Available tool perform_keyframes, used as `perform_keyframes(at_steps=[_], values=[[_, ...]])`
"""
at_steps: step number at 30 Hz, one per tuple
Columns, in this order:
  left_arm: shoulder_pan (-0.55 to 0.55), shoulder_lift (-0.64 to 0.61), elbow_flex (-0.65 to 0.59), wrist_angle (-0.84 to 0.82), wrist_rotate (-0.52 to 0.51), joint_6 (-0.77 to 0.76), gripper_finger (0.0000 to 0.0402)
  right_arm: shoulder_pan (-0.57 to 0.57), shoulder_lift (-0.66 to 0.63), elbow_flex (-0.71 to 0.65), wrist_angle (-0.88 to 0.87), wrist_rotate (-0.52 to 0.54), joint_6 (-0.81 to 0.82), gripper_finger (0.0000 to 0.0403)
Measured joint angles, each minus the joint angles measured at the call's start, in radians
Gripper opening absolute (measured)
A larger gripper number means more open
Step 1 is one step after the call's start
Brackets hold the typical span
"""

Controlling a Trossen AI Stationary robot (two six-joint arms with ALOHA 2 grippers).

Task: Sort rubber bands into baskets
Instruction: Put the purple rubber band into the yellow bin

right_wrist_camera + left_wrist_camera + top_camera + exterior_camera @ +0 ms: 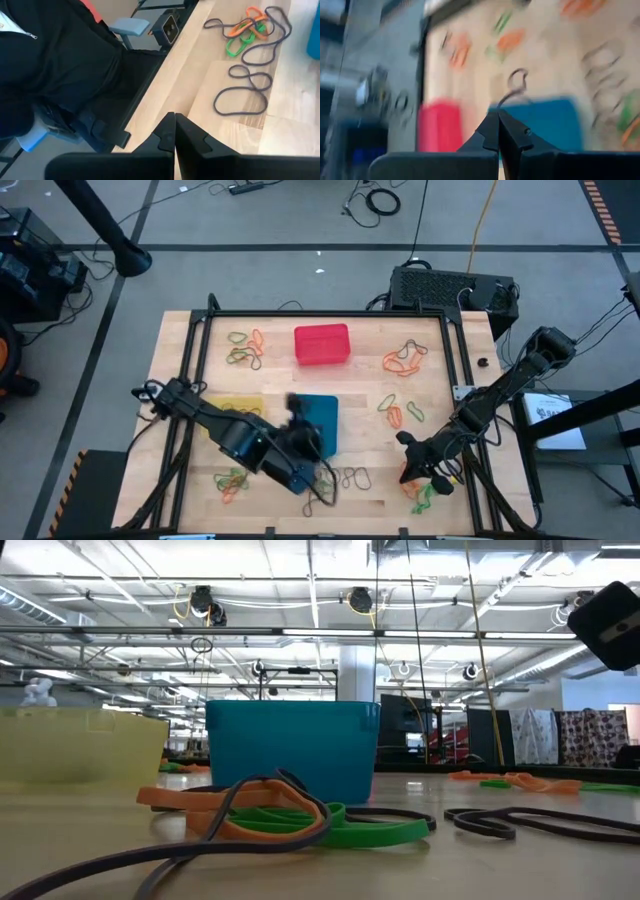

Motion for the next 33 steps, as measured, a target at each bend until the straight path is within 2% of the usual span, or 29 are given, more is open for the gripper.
perform_keyframes(at_steps=[2,7,11,14,17,22,26,33], values=[[0.011,-0.016,-0.01,-0.042,-0.024,-0.1,0.0,0.0,0.0,0.0,0.004,0.02,-0.016,0.0],[0.013,-0.117,-0.096,-0.044,-0.03,-0.177,0.0,-0.027,0.0,0.0,0.005,0.095,-0.076,0.0],[0.012,-0.223,-0.242,-0.045,-0.054,-0.23,0.0,-0.066,0.0,0.0,0.011,0.189,-0.145,0.0],[0.017,-0.337,-0.402,-0.048,-0.062,-0.3,0.0,-0.097,0.0,0.0,0.028,0.29,-0.172,0.0],[0.03,-0.452,-0.583,-0.05,-0.06,-0.405,0.0,-0.13,0.0,0.0,0.03,0.348,-0.175,0.0],[0.03,-0.625,-0.885,-0.052,0.016,-0.603,0.0,-0.164,0.0,0.0,0.035,0.355,-0.175,0.0],[0.025,-0.718,-1.102,-0.023,0.075,-0.738,0.0,-0.178,0.0,0.0,0.052,0.355,-0.175,0.0],[0.024,-0.774,-1.392,0.131,0.215,-0.753,0.0,-0.188,0.0,0.0,0.059,0.355,-0.175,0.0]])
